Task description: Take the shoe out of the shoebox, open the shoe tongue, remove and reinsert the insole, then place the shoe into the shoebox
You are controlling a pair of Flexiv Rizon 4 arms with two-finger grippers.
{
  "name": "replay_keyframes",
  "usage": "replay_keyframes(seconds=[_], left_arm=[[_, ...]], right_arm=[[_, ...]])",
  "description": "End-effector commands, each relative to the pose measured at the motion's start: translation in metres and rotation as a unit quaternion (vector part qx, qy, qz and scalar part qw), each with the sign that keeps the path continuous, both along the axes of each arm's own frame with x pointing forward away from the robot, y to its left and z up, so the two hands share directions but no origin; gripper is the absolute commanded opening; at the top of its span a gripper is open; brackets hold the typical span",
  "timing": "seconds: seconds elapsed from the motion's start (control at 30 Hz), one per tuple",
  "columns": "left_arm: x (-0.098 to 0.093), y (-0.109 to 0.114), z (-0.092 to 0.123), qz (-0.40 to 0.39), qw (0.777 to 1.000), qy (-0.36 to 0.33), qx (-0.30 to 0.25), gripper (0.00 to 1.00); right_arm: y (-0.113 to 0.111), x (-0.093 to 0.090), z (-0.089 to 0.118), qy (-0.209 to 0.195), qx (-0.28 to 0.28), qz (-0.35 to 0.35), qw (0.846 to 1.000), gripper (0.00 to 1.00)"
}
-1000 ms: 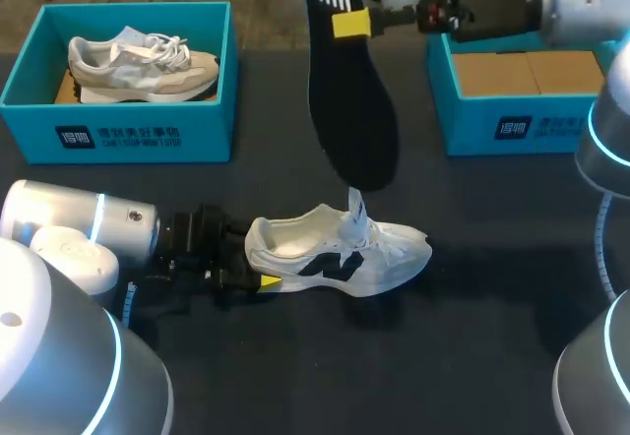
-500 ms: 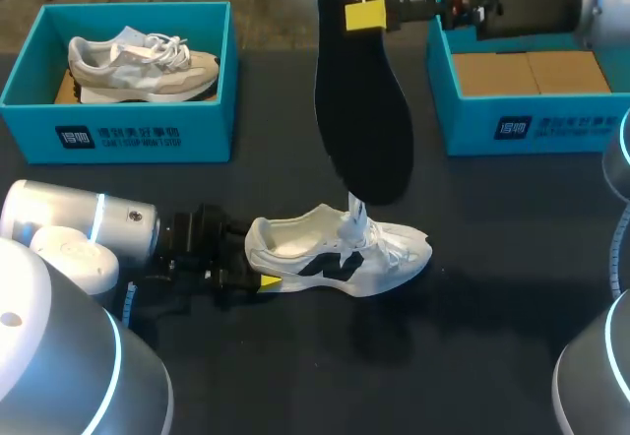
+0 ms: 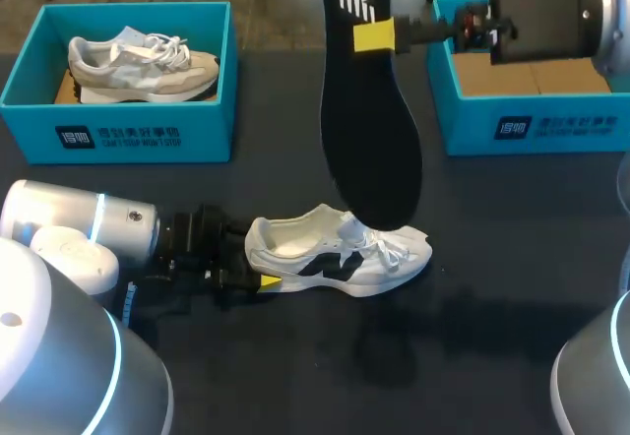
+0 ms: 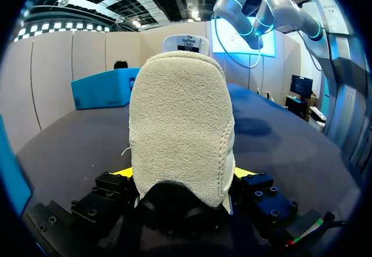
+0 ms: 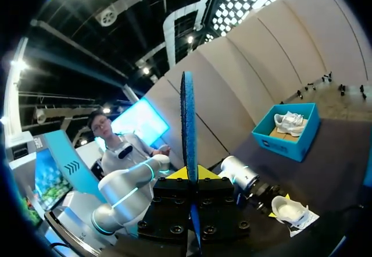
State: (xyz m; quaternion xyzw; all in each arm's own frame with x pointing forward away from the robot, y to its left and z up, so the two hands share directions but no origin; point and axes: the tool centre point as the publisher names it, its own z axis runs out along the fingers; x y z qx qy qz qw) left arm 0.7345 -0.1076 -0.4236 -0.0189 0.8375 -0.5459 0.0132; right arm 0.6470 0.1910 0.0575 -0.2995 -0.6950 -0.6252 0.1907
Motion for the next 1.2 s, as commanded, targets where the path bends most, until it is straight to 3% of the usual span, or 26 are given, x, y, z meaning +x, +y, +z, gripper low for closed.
replay_keyframes(seconds=[0.03, 0.37, 1.17, 1.2], left_arm=[[0.001, -0.001, -0.001, -0.001, 1.000, 0.001, 0.001, 0.00], [0.001, -0.001, -0.001, -0.001, 1.000, 0.001, 0.001, 0.00], [0.001, -0.001, -0.001, -0.001, 1.000, 0.001, 0.001, 0.00], [0.001, -0.001, -0.001, -0.001, 1.000, 0.001, 0.001, 0.04]], right_arm=[[0.007, -0.010, -0.011, -0.003, 0.015, -0.007, 1.000, 0.00], [0.009, -0.026, -0.020, 0.010, 0.019, -0.013, 1.000, 0.00], [0.010, -0.024, -0.020, 0.008, 0.019, -0.012, 1.000, 0.00], [0.010, -0.024, -0.020, 0.008, 0.019, -0.012, 1.000, 0.00]])
